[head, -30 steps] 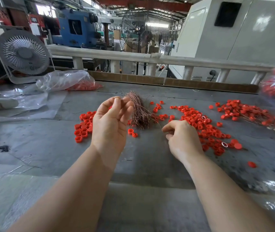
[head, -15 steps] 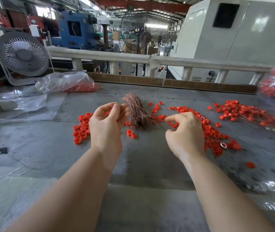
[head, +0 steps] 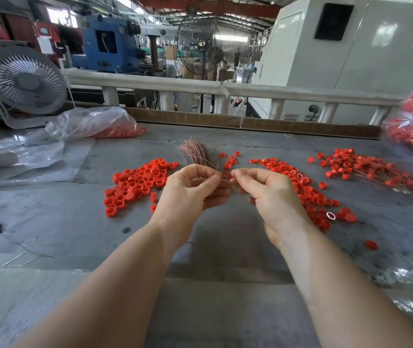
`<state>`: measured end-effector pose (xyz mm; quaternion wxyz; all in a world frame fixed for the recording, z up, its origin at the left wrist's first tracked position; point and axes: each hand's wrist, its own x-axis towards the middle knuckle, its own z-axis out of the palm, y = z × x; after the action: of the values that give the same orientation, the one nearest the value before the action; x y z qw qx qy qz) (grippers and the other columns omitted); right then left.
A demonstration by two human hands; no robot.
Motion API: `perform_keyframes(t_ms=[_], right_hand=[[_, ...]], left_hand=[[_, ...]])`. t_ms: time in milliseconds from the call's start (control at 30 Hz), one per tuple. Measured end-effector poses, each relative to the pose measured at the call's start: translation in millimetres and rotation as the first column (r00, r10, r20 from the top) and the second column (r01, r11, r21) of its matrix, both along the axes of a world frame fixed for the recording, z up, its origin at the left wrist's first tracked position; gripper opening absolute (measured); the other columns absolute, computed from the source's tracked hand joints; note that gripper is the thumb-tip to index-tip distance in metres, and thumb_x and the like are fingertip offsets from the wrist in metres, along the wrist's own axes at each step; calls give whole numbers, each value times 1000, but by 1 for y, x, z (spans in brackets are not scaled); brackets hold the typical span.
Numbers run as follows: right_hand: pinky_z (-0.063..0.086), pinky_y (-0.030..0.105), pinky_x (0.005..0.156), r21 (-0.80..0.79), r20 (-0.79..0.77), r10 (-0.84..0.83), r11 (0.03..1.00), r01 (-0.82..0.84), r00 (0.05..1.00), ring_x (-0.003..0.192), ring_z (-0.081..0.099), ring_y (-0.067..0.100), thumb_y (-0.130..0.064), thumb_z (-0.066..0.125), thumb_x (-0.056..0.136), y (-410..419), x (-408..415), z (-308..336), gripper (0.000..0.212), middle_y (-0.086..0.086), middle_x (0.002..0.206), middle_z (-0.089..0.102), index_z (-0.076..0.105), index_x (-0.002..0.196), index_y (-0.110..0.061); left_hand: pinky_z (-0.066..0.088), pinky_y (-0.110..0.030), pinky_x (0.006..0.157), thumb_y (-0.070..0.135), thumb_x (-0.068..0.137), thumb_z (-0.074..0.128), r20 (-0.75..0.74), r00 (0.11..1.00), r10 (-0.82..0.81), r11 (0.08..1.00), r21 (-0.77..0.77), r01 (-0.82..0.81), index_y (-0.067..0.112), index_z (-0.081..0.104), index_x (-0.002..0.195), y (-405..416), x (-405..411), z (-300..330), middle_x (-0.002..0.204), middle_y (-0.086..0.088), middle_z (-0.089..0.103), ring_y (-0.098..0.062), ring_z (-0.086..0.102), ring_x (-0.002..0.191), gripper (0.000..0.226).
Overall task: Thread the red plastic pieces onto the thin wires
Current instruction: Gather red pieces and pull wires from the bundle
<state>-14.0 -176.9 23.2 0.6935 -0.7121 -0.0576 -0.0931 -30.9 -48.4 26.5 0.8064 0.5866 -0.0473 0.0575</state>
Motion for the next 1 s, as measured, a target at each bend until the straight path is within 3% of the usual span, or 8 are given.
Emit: perform_keyframes(t_ms=[100, 533, 833, 933, 1000], right_hand=[[39, 8, 49, 79, 19, -64, 995, 62, 998, 54, 51, -3, -13, 63, 86, -2, -1, 2, 17, -10, 61, 66, 67, 71, -18], [34, 12, 41, 251, 38, -311, 923, 292, 950, 47, 48, 0, -14, 62, 88, -8, 0, 7, 18, -9, 56, 64, 68, 72, -16], [39, 11, 44, 280, 125, -462, 865, 415, 878, 47, 51, -3, -13, 63, 88, -12, 3, 8, 22, -9, 60, 64, 66, 67, -20], [42, 12, 52, 251, 137, -503, 851, 461, 854, 51, 53, -3, -12, 67, 84, -14, 6, 6, 22, -12, 58, 63, 65, 65, -23], [42, 16, 62, 212, 113, -527, 841, 498, 842, 60, 54, -1, -7, 69, 81, -17, 8, 4, 15, -11, 69, 62, 66, 78, -22]], left_hand=[[53, -18, 51, -4, 90, 52, -26, 1000, 11, 997, 79, -9, 7, 56, 74, -2, 1, -1, 58, -2, 68, -9, 64, 53, 20], [53, -20, 46, -5, 91, 49, -124, 952, 279, 958, -36, -285, 4, 53, 71, 11, 12, -6, 47, -1, 62, -11, 60, 41, 22], [52, -20, 44, -5, 91, 48, -141, 946, 293, 948, -87, -306, 5, 52, 71, 14, 14, -7, 45, 0, 62, -10, 60, 41, 23], [52, -19, 46, -4, 91, 49, -134, 948, 288, 950, -88, -301, 5, 52, 72, 14, 13, -8, 47, 0, 62, -10, 60, 42, 22], [52, -19, 46, -2, 91, 51, -125, 953, 276, 955, -77, -287, 5, 54, 73, 14, 12, -8, 50, 0, 63, -9, 60, 44, 20]])
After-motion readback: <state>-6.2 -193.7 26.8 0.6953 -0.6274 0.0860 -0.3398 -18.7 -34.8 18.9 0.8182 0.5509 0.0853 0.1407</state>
